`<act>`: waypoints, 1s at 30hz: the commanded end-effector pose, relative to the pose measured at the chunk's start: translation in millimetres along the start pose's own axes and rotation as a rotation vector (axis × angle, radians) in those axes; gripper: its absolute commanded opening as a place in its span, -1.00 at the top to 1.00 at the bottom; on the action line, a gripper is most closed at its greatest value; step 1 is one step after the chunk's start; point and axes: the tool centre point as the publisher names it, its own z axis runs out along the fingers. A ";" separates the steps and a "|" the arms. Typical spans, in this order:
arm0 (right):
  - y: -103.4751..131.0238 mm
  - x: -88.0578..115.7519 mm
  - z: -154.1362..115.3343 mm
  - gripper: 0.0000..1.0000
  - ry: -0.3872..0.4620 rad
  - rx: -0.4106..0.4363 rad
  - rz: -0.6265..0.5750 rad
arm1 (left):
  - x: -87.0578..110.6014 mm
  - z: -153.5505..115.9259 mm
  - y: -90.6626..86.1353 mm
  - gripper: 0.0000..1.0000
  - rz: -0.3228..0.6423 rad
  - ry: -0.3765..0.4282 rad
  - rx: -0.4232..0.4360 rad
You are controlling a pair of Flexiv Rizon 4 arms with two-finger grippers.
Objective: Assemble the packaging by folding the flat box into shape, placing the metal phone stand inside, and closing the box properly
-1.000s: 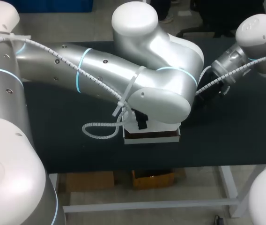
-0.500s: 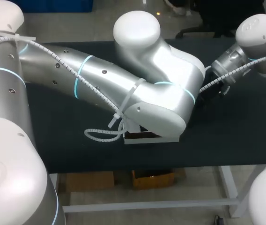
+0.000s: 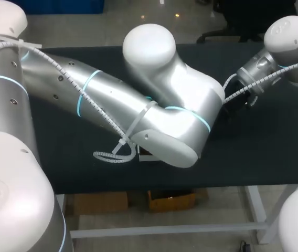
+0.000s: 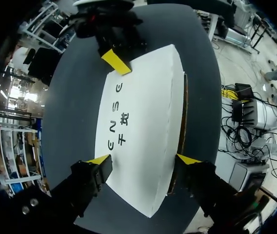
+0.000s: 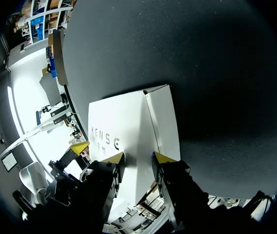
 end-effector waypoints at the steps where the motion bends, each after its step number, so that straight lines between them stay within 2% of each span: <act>1: 1.9 0.0 -0.3 0.32 0.002 0.007 -0.001 | -0.4 1.2 0.4 -0.53 -0.001 -0.006 0.001; 2: 1.9 0.0 -0.3 0.32 0.002 0.007 -0.001 | -0.6 1.3 0.3 -0.47 -0.001 -0.009 0.000; 7: 1.9 0.0 -0.3 0.32 0.002 0.007 -0.001 | -2.3 2.4 -0.4 -0.44 -0.002 -0.012 -0.002; 14: 1.9 0.0 -0.3 0.31 0.002 0.007 -0.001 | -3.2 3.6 -2.5 -0.14 0.004 -0.025 -0.012; 16: 1.9 0.0 -0.3 0.31 0.002 0.007 -0.001 | -2.8 4.7 -3.3 -0.11 0.006 -0.030 -0.015; 18: 1.9 0.0 -0.3 0.31 0.002 0.007 -0.001 | -2.6 5.3 -3.7 0.02 0.007 -0.033 -0.016; 24: 1.9 0.0 -0.3 0.32 0.002 0.007 -0.001 | -0.7 6.4 -4.6 0.11 0.016 -0.045 -0.020; 30: 1.9 0.0 -0.3 0.32 0.002 0.007 -0.001 | 2.3 6.2 -5.0 0.09 0.026 -0.068 -0.023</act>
